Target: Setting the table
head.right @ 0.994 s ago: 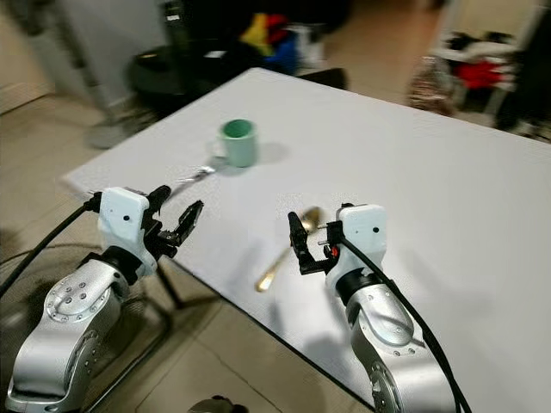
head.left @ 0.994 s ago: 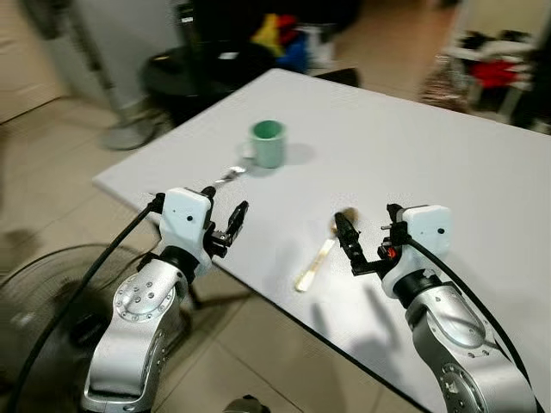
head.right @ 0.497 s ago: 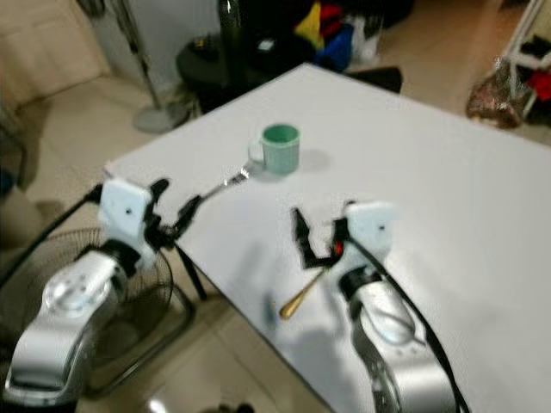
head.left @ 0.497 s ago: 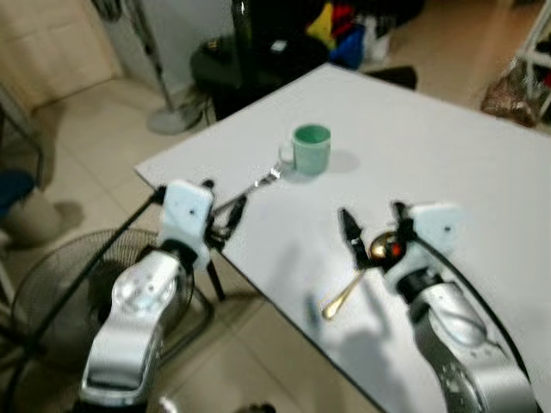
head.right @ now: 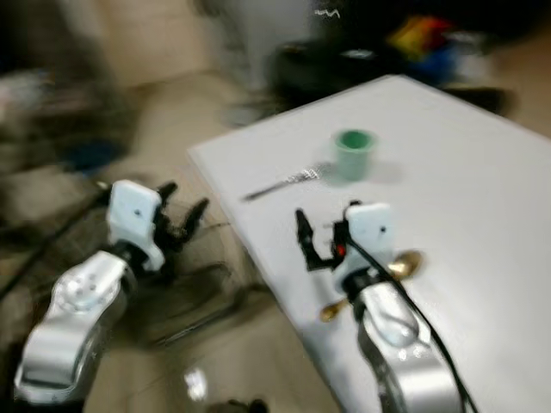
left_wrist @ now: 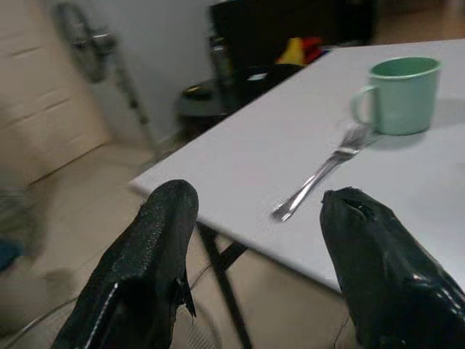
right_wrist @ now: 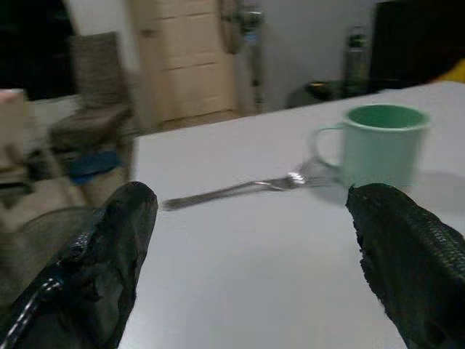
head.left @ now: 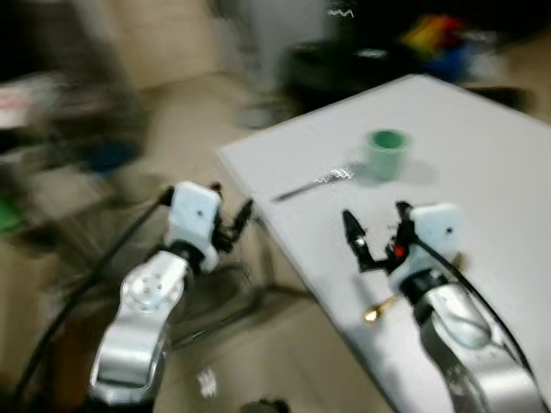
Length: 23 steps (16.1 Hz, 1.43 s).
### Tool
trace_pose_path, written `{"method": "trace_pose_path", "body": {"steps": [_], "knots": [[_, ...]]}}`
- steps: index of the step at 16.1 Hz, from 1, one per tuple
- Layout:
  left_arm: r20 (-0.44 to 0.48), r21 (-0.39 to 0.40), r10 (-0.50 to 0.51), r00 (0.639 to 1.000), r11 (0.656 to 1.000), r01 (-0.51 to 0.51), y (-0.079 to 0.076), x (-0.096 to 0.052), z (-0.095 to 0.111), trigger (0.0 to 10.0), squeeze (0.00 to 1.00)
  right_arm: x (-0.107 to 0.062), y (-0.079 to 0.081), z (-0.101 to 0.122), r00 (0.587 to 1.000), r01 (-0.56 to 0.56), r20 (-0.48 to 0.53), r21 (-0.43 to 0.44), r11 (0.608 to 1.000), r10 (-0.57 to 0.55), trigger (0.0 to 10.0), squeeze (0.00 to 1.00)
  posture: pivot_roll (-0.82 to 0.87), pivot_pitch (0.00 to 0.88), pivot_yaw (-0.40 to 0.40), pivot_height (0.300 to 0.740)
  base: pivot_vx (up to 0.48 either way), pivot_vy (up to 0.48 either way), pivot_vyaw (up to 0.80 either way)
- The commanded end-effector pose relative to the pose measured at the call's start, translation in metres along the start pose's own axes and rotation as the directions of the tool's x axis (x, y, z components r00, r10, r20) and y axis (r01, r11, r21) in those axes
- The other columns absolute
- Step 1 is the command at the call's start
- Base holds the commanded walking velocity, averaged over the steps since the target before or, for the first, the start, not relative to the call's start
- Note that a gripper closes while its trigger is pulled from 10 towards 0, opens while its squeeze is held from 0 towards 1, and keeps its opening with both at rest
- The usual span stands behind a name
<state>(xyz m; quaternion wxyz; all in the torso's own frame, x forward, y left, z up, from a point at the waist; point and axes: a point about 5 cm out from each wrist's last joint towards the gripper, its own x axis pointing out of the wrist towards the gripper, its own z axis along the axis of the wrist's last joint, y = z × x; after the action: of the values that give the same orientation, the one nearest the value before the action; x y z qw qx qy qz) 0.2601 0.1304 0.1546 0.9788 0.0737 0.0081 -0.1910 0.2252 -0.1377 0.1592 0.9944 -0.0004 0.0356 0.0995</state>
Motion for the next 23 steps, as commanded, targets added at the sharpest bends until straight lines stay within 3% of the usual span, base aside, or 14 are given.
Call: {"method": "trace_pose_path", "body": {"steps": [1, 2, 3, 6, 9, 12, 16, 23], "knots": [[0.008, 0.010, 0.018, 1.000, 1.000, -0.018, 0.005, -0.001, 0.003, 10.0, 0.00, 0.000, 0.002, 0.004, 1.000, 0.001, 0.026, 0.012, 1.000, -0.001, 10.0, 0.00, 0.08, 0.000, 0.122, 0.727, 0.000, 0.000, 0.80], [0.013, 0.004, 0.025, 1.000, 1.000, -0.025, 0.005, -0.001, 0.003, 10.0, 0.00, 0.001, 0.001, 0.005, 0.999, 0.007, 0.032, -0.008, 1.000, -0.007, 10.0, 0.00, 0.08, 0.000, 0.118, 0.727, 0.000, 0.000, 0.80], [0.013, -0.005, 0.035, 0.999, 0.999, -0.035, 0.006, -0.002, 0.003, 10.0, 0.00, 0.004, 0.002, 0.004, 0.999, 0.009, 0.032, 0.064, 0.998, -0.011, 10.0, 0.00, 0.08, 0.000, 0.116, 0.727, 0.000, 0.000, 0.00], [0.011, -0.017, 0.041, 0.999, 0.999, -0.041, 0.008, -0.003, 0.003, 10.0, 0.00, 0.008, 0.009, 0.003, 0.998, -0.057, -0.004, 0.009, 0.998, 0.057, 10.0, 0.00, 0.09, 0.000, 0.106, 0.727, 0.000, 0.000, 0.00], [0.008, -0.031, 0.050, 0.999, 0.998, -0.050, 0.008, -0.004, 0.002, 10.0, 0.00, 0.018, 0.015, 0.010, 1.000, -0.014, 0.018, 0.035, 0.999, 0.013, 10.0, 0.00, 0.08, 0.000, 0.117, 0.727, 0.000, 0.000, 0.00], [0.010, -0.030, 0.037, 0.999, 0.999, -0.037, 0.005, -0.001, 0.002, 10.0, 0.00, 0.015, 0.012, 0.009, 0.999, -0.045, 0.010, 0.030, 0.999, 0.045, 10.0, 0.00, 0.07, 0.000, 0.115, 0.727, 0.000, 0.300, 0.00], [0.008, -0.027, 0.043, 0.999, 0.999, -0.043, 0.006, -0.001, 0.003, 10.0, 0.00, 0.007, 0.002, -0.002, 0.999, -0.001, -0.039, 0.067, 0.998, 0.004, 10.0, 0.00, 0.09, 0.000, 0.096, 0.727, 0.000, 0.336, 0.00], [-0.002, -0.020, 0.045, 0.999, 0.999, -0.045, 0.007, -0.003, 0.003, 10.0, 0.00, 0.005, 0.002, -0.004, 0.999, 0.027, -0.040, 0.096, 0.995, -0.024, 10.0, 0.00, 0.09, 0.000, 0.103, 0.727, 0.000, 0.340, 0.00]]}}
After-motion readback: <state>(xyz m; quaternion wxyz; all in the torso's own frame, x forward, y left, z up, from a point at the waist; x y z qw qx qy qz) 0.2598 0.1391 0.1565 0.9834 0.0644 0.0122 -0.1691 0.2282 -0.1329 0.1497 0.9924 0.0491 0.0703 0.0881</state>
